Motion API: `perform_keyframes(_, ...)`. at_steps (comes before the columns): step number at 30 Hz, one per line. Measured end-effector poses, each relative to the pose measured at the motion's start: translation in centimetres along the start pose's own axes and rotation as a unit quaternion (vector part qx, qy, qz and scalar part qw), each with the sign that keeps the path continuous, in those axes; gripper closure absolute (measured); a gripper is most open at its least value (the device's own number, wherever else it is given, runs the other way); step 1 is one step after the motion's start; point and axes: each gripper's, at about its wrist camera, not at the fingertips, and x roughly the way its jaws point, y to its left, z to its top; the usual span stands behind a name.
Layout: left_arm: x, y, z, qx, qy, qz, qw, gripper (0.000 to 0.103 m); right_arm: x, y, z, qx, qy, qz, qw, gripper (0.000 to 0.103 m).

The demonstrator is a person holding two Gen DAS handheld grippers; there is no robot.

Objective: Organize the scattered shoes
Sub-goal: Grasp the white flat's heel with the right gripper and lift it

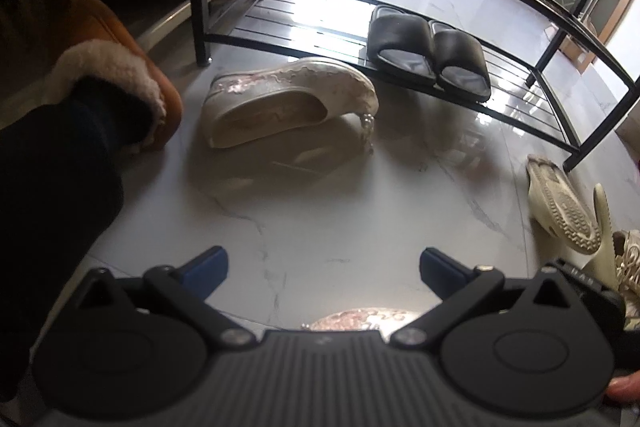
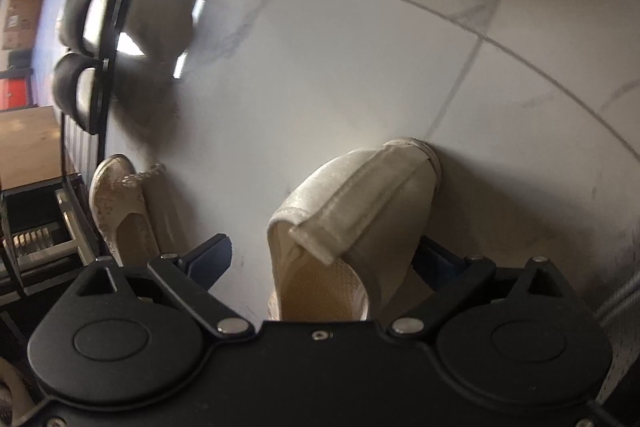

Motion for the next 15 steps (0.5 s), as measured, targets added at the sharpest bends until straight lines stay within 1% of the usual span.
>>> perform_keyframes(3,0.2,0.1,-0.1,-0.003,0.006,0.000,1.0000,0.001,-0.4,0.3,0.4,-0.038,-0.001,-0.004,0.999,0.003)
perform_keyframes(6,0.3,0.2,0.0,-0.007,0.009,-0.001,0.9999,0.001,-1.2,0.9,0.2,-0.109,-0.021,-0.037,0.993,0.002)
perform_keyframes(7,0.3,0.2,-0.1,-0.008,0.010,-0.002,0.9999,0.001,-1.6,1.4,0.0,-0.156,-0.038,-0.063,0.985,0.001)
perform_keyframes(8,0.4,0.1,-0.1,-0.009,0.011,-0.004,0.9999,0.001,-1.7,2.0,-0.3,-0.201,-0.057,-0.090,0.974,0.000)
perform_keyframes(9,0.5,0.0,-0.2,-0.007,0.013,-0.005,0.9999,0.001,-1.7,2.3,-0.6,-0.242,-0.075,-0.116,0.960,0.000)
perform_keyframes(11,0.6,-0.2,-0.3,-0.003,0.016,-0.006,0.9998,0.001,-1.7,2.9,-1.2,-0.319,-0.107,-0.162,0.928,0.000)
perform_keyframes(12,0.6,-0.4,-0.4,0.001,0.017,-0.006,0.9998,0.001,-1.5,3.0,-1.3,-0.337,-0.113,-0.175,0.918,0.000)
perform_keyframes(15,0.6,-0.5,-0.5,0.009,0.015,-0.001,0.9998,0.001,-0.8,3.1,-1.0,-0.350,-0.115,-0.200,0.908,0.000)
